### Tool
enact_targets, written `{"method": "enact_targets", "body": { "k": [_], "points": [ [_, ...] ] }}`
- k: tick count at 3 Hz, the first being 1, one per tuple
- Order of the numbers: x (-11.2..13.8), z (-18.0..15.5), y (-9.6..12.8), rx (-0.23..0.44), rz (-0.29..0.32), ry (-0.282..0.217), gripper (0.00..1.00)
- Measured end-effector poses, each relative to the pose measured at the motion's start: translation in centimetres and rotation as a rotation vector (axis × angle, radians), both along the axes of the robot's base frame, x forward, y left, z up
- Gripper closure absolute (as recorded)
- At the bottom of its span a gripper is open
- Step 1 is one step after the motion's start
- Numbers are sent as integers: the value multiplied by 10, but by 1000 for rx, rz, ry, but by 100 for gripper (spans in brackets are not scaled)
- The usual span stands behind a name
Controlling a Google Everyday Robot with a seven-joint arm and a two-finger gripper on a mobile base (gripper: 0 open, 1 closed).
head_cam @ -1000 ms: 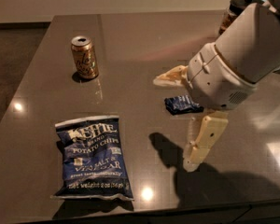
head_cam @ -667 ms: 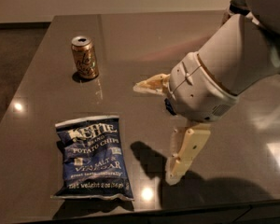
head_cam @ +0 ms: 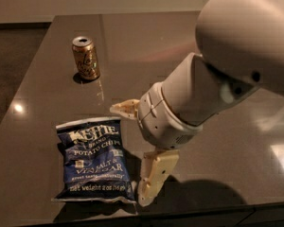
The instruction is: Pick blue chip bag
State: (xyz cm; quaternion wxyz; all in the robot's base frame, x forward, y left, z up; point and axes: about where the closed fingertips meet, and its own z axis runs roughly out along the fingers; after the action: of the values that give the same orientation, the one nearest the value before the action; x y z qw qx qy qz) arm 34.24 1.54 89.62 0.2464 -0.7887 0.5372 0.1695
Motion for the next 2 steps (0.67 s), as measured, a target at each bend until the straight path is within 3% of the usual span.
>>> {"method": "enact_targets", "body": {
  "k": [2],
  "points": [
    [-10,-34,22,-26,67,34,0]
  ]
}}
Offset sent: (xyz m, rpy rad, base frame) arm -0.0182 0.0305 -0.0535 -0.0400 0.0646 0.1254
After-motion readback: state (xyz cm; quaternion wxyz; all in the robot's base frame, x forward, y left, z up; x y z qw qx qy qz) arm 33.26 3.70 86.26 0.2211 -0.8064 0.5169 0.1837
